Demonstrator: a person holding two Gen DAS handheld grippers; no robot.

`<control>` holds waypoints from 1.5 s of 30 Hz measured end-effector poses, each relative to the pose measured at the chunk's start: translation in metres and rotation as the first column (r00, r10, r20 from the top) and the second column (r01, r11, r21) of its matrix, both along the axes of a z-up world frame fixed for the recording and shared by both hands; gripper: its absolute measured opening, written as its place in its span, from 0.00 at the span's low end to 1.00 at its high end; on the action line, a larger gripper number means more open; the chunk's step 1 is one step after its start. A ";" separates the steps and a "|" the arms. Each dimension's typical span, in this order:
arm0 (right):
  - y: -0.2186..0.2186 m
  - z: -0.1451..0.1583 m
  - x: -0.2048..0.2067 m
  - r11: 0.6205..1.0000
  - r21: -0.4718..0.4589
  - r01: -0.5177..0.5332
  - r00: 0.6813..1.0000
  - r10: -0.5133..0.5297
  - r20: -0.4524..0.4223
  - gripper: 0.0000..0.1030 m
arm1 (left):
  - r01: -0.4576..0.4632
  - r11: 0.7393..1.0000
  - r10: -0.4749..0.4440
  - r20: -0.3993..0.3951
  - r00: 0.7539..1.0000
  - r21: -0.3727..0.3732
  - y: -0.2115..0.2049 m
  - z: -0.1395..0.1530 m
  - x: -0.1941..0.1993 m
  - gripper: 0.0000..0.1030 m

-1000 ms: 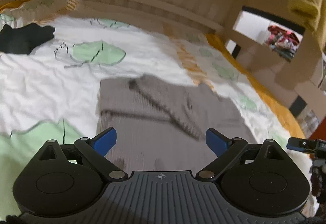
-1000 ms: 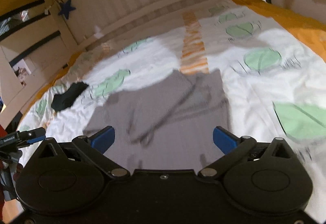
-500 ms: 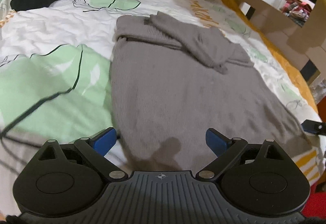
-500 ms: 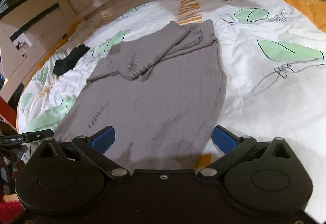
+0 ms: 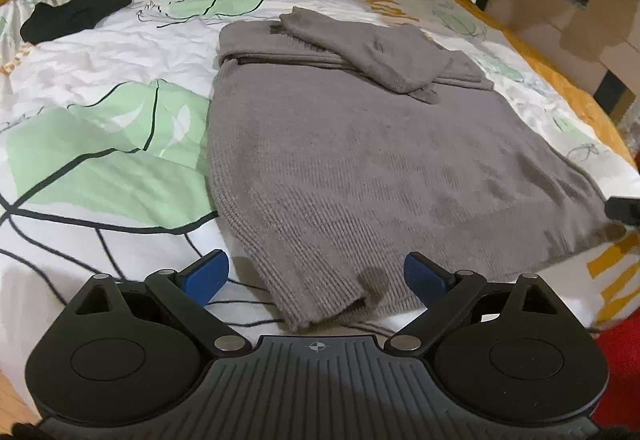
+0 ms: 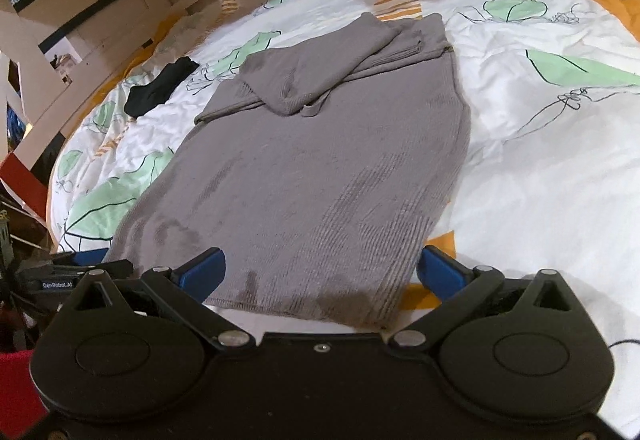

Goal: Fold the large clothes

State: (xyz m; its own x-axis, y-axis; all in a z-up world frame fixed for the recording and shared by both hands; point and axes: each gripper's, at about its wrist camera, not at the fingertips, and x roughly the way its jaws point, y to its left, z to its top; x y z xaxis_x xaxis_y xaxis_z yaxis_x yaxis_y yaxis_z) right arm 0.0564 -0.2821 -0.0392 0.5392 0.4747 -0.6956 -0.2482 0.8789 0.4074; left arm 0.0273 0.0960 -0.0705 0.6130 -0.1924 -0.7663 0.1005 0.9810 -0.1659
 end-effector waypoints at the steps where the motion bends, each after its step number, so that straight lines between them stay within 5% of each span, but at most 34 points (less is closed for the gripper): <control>1: 0.000 -0.001 0.000 1.000 0.005 0.000 1.000 0.000 0.001 1.00 | 0.000 1.000 0.000 -0.002 1.000 -0.007 0.000 -0.001 0.002 0.93; 15: 0.007 -0.013 0.009 0.994 0.108 -0.023 1.000 0.024 -0.011 1.00 | 0.040 0.989 -0.042 -0.015 0.999 -0.140 0.003 -0.009 0.019 0.92; 20: 0.005 -0.013 0.008 0.992 0.120 -0.024 1.000 0.025 -0.011 0.97 | 0.033 0.985 -0.033 0.005 0.999 -0.167 0.009 -0.007 0.014 0.76; 21: 0.004 -0.012 0.008 0.994 0.111 -0.021 1.000 0.022 -0.012 0.91 | 0.032 0.983 -0.032 0.003 0.999 -0.181 0.011 -0.007 0.015 0.72; 23: 0.004 -0.012 0.008 0.997 0.079 -0.019 1.000 0.021 -0.023 0.76 | 0.025 0.976 -0.027 -0.007 1.000 -0.216 0.017 -0.010 0.017 0.48; 24: 0.004 -0.012 0.008 0.998 0.066 -0.015 0.999 0.017 -0.030 0.61 | 0.016 0.971 -0.020 -0.017 1.000 -0.239 0.020 -0.012 0.018 0.38; 25: 0.002 -0.014 0.008 0.998 0.062 -0.006 0.999 0.009 -0.041 0.38 | 0.003 0.965 -0.011 -0.030 0.999 -0.264 0.023 -0.015 0.018 0.15; 27: -0.003 -0.020 0.010 0.998 0.066 0.016 0.997 -0.011 -0.077 0.13 | -0.029 0.947 0.017 -0.041 0.999 -0.321 0.031 -0.020 0.018 0.09; 38: -0.027 0.004 0.032 0.954 0.293 0.056 0.998 -0.061 0.010 0.13 | -0.061 0.839 0.128 0.088 0.988 -0.540 0.064 0.024 0.048 0.08; 45: -0.027 0.034 0.092 0.922 0.386 0.039 0.990 -0.089 0.113 0.13 | -0.020 0.822 0.161 0.199 0.967 -0.570 0.073 0.053 0.103 0.08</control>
State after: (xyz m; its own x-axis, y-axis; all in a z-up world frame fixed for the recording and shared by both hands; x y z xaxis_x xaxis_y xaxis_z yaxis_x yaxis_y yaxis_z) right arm 0.1480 -0.3089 -0.0049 0.6485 0.6520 -0.3929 -0.2674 0.6784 0.6843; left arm 0.1308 0.1686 -0.0174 0.7917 -0.4784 -0.3799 0.1199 0.7316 -0.6711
